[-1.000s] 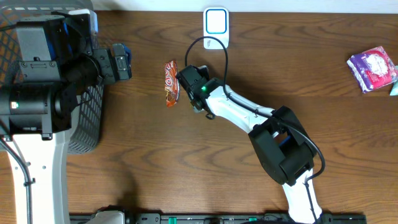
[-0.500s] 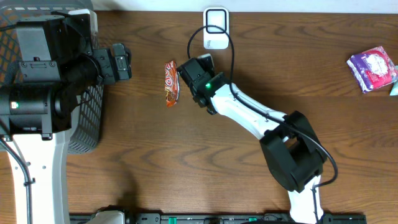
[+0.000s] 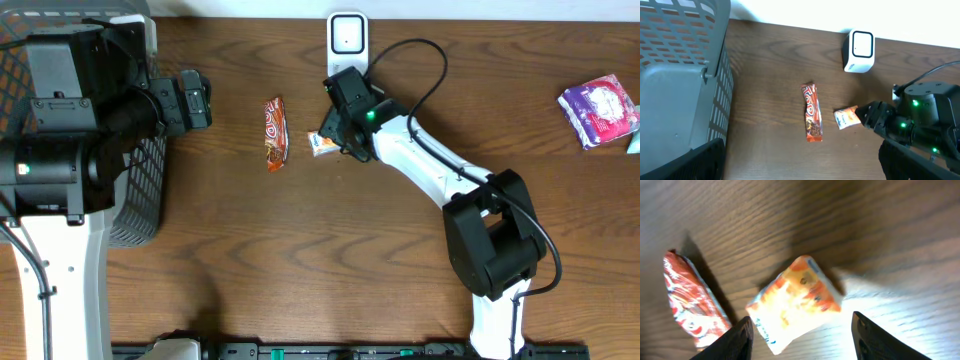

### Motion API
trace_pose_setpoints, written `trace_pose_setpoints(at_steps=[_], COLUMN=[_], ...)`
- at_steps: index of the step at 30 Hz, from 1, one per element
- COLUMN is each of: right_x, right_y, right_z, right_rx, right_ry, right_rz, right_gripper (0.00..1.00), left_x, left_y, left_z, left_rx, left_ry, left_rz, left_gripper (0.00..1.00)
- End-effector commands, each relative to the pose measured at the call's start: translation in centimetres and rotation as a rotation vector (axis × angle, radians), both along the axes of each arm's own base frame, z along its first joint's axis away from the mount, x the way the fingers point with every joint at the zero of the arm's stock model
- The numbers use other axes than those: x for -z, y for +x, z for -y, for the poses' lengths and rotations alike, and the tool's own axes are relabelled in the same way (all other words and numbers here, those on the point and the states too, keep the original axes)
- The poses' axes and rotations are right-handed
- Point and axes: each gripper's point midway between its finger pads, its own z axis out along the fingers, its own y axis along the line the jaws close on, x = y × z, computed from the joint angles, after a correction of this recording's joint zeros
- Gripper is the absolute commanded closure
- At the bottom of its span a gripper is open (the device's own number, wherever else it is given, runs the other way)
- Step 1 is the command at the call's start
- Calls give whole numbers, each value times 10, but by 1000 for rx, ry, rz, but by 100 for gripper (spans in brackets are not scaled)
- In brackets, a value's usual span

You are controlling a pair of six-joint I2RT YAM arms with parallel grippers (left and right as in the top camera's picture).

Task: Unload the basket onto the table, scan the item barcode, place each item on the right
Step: 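Grasp the orange packet with the right gripper and lift it toward the scanner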

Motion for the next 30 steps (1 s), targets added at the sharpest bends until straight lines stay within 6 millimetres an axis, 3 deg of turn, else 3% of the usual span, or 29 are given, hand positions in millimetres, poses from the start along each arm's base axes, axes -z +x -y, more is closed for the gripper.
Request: trace_pose_setpoints(at_steps=[1,7,17,23,26,30], right_x=[-1,10,52,59,57,40], right_y=[-10,-16,-23,-22,-23,-21], right_z=[-14,-20,-17,-3,-5,-9], right_rx=[99,185,246,219,150,71], right_ry=[113,143,103,42,90,212], right_rz=[-55,-94,-173,-167,-203,-244], right_gripper=[41,43,50,75,99,99], left_x=[-2,-2,-2,-2,-2,-2], left_y=[0,0,0,0,0,0], left_z=[-1,-1,-1,-1,-1,-1], left_rx=[0,0,0,0,0,0], left_ry=[-2,-2,-2,-2,-2,-2], left_rz=[5,5,5,5,5,5], left_gripper=[2,2,2,2,2,2])
